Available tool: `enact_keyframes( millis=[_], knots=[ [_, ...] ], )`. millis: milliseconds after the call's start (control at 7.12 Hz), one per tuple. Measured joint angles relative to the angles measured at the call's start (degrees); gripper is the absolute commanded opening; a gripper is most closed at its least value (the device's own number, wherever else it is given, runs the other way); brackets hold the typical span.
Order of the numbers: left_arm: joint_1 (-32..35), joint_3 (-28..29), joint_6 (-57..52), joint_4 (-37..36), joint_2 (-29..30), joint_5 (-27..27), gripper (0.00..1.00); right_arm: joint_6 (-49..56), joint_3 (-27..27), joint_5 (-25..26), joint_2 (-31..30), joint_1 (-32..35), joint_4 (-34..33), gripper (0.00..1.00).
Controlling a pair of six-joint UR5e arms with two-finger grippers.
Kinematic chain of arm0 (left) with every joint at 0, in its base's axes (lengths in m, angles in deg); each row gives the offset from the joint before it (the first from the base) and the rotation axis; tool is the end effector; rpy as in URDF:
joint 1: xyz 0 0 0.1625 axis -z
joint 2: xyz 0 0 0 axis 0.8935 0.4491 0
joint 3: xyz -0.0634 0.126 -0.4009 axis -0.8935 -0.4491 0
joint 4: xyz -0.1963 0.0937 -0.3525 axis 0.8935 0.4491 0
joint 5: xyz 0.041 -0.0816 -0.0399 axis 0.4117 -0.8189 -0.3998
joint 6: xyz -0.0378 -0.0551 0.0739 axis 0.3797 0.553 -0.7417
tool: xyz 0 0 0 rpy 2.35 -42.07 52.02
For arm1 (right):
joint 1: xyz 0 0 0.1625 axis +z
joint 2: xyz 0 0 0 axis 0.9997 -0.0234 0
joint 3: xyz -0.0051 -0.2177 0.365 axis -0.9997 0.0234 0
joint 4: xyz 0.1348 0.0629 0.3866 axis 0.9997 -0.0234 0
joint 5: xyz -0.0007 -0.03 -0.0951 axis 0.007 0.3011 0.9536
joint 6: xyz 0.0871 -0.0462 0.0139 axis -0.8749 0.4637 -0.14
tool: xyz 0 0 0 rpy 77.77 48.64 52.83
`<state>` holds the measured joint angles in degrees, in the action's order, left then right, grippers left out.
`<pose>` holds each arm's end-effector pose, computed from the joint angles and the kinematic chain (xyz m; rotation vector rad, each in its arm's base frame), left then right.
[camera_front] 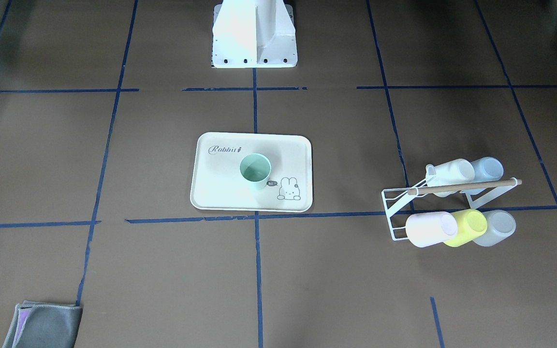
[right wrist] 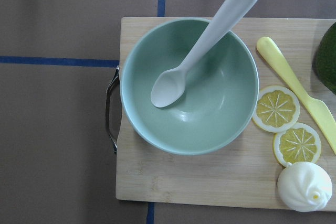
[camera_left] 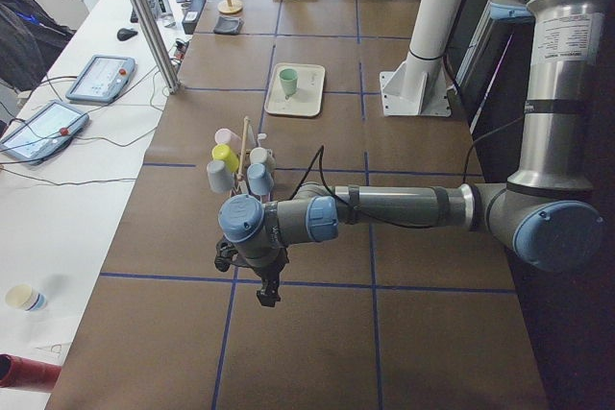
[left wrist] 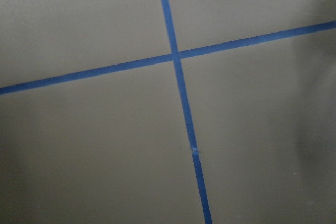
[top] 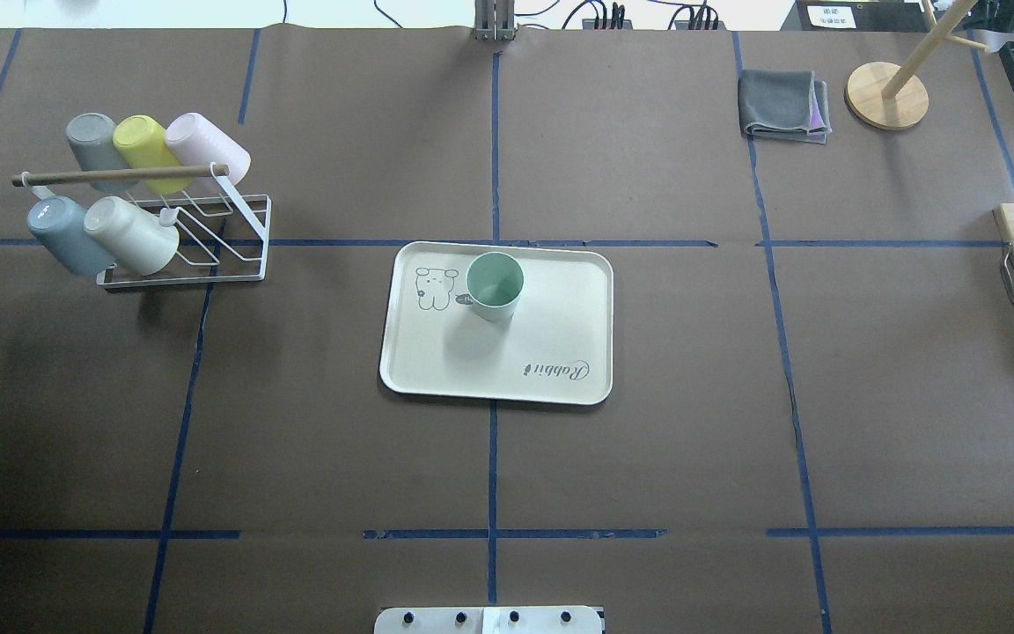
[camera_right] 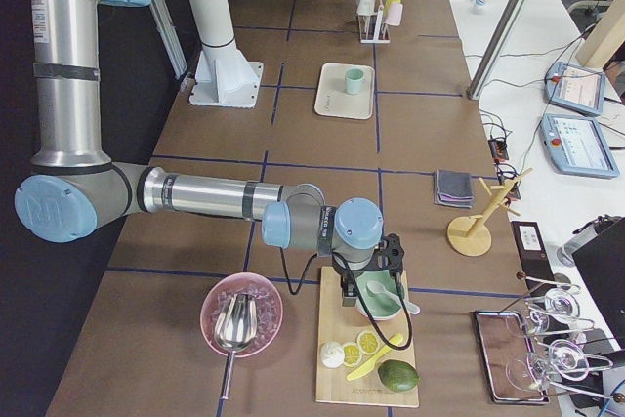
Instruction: Pick up and place green cup on tray
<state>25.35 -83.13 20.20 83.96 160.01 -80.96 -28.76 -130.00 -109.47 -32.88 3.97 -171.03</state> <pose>-0.0519 -0.4759 0.6790 -0.0688 0.7965 0.1859 0.0820 -0.4713 0.6750 0.0306 -0.8229 -0.0271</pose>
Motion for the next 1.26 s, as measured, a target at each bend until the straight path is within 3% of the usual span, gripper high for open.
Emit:
enact_keyframes(
  millis=[421, 1264],
  knots=[
    [0.1, -4.7, 0.5, -0.8, -2.3, 0.1, 1.0, -1.1, -0.1, 0.0, 0.3, 0.0, 0.0, 1.0],
    [1.0, -5.0, 2.3, -1.0, -1.4, 0.1, 1.0, -1.4, -0.1, -0.7, 0.8, -0.1, -0.1, 1.0]
  ],
)
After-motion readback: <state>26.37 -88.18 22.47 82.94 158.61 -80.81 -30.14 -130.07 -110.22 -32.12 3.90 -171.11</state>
